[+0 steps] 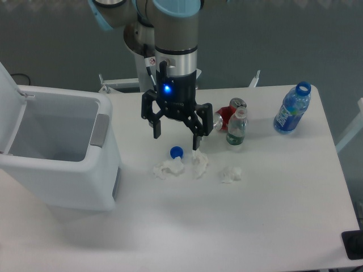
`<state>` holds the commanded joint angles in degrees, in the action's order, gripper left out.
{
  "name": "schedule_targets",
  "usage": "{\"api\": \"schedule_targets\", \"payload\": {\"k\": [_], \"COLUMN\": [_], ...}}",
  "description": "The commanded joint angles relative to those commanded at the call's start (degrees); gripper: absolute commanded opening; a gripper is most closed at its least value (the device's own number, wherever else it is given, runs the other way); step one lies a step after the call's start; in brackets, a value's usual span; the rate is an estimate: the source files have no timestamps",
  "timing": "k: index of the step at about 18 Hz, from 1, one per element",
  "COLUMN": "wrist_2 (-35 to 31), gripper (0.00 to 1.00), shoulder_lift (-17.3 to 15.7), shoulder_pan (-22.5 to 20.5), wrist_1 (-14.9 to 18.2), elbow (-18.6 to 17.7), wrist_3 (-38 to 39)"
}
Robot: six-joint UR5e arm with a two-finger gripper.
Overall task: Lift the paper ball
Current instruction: 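Lower the open gripper toward the crumpled white paper balls, then move the gripper over the middle paper ball and descend onto it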
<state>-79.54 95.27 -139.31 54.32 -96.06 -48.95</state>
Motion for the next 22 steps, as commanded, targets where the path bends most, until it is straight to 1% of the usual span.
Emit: {"api": "schedule_targets", "payload": {"k": [6,8,11,13,16,18,21,22], "wrist_2": [-0.2,-0.2,-0.1,-0.5,-3.6,-3.8,-8.1,-8.7], "gripper": [1.0,1.0,1.0,1.0,1.0,1.0,1.0,1.0], "shoulder_lift": [1.2,2.5,3.4,4.8,5.3,7.2,9.9,10.1], "shoulder_pan": [0.4,0.3,0.3,0.3,0.4,0.3,0.0,-0.3], "wrist_1": [0.0,0.0,0.1,0.2,0.6,0.6,1.1,1.8], "elbow": [-0.8,-1.6,-2.7,-3.1,-5.3,-5.9,-6.2,-6.3], "wrist_3": [0.4,0.4,0.4,0.4,0.3,0.0,0.1,0.0]}}
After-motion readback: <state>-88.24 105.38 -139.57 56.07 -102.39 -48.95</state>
